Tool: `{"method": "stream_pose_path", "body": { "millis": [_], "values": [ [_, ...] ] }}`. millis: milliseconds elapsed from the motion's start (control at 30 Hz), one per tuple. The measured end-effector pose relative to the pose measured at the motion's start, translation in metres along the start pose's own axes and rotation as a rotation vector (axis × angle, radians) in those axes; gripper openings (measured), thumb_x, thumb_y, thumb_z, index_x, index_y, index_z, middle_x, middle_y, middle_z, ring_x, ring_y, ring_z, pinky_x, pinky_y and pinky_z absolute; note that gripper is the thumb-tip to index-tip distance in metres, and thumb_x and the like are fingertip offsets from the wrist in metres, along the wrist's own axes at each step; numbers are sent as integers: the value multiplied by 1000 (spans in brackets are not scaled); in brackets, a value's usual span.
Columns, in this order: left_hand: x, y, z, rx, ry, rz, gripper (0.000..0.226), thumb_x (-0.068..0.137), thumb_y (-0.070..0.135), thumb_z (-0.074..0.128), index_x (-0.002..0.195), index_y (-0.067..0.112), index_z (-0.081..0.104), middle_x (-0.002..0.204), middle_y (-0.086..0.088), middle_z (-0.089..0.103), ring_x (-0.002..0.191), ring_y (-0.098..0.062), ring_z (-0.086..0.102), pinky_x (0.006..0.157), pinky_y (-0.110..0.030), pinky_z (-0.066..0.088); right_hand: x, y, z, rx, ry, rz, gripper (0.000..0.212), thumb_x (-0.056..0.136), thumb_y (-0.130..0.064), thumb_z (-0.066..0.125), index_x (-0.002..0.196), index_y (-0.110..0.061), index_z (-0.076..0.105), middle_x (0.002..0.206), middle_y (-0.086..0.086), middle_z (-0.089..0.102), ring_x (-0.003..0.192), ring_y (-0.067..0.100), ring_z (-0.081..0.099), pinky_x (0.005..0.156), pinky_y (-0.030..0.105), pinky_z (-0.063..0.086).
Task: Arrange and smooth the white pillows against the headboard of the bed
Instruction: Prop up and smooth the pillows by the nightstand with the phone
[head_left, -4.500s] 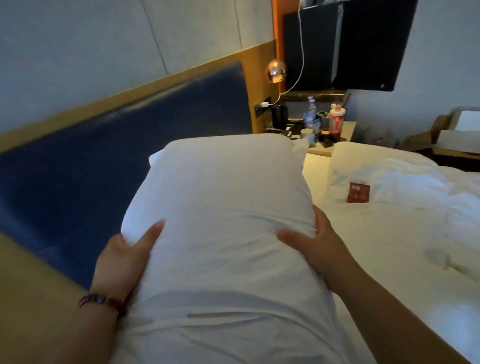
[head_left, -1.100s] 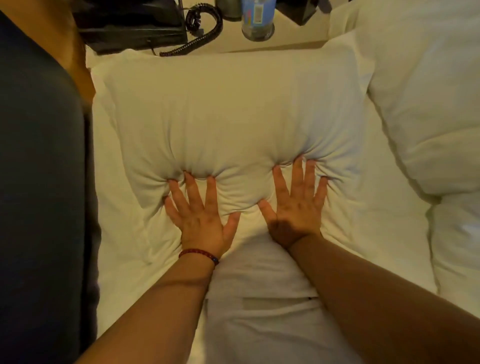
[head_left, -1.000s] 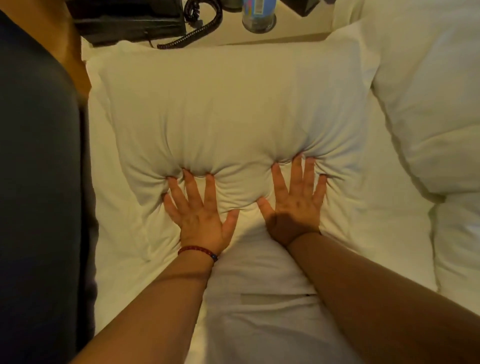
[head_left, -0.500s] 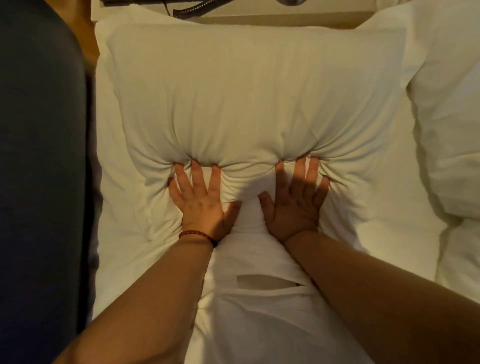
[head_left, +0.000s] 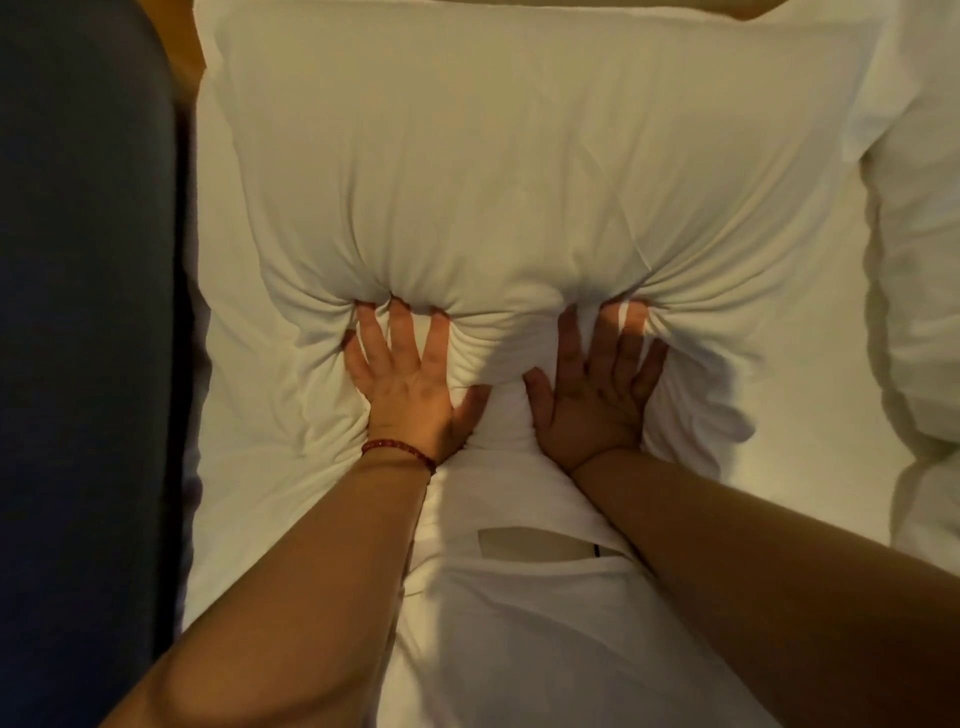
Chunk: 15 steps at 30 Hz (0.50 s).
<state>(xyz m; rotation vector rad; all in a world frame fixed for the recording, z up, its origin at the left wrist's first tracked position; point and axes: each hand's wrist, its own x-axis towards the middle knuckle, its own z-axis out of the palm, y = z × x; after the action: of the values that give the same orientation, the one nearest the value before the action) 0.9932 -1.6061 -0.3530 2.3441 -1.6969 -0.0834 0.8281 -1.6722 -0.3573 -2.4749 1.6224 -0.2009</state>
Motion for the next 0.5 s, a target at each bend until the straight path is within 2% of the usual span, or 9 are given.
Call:
{"method": "stream_pose_path", "body": {
  "millis": [100, 200, 333, 433, 500],
  "values": [
    [0, 0, -3, -9, 14, 7, 70, 90, 68, 16, 146, 26, 8, 150, -17, 11, 137, -44, 9, 109, -55, 6, 0, -1, -1, 4, 24, 18, 63, 96, -60, 18, 148, -24, 22, 151, 25, 34, 142, 37, 20, 114, 44, -12],
    [-4, 1, -5, -14, 18, 19, 70, 92, 66, 18, 148, 26, 7, 153, -17, 9, 139, -45, 7, 111, -58, 4, -2, -1, -2, -37, 100, 19, 64, 94, -57, 27, 147, -23, 27, 153, 23, 33, 142, 35, 18, 116, 46, -6],
    [-8, 8, -32, 10, 29, 9, 75, 92, 65, 26, 152, 21, 14, 158, -17, 12, 145, -43, 6, 114, -56, 0, -7, -3, -20, -2, 101, 15, 67, 97, -60, 13, 152, -23, 16, 159, 18, 22, 146, 31, 11, 116, 44, -14],
    [-20, 13, -69, -93, 125, 27, 75, 91, 61, 41, 150, 18, 23, 158, -15, 22, 146, -38, 15, 117, -53, 8, -15, -5, -41, 14, 91, 25, 67, 97, -61, 12, 154, -27, 8, 162, 12, 14, 149, 28, 8, 116, 45, -12],
    [-31, 14, -103, -187, 140, -93, 80, 88, 58, 50, 151, 19, 20, 158, -10, 23, 145, -30, 17, 117, -49, 11, -21, -8, -56, 12, 83, 41, 68, 96, -62, 11, 154, -29, 4, 163, 9, 10, 150, 28, 5, 117, 47, -10]
  ]
}}
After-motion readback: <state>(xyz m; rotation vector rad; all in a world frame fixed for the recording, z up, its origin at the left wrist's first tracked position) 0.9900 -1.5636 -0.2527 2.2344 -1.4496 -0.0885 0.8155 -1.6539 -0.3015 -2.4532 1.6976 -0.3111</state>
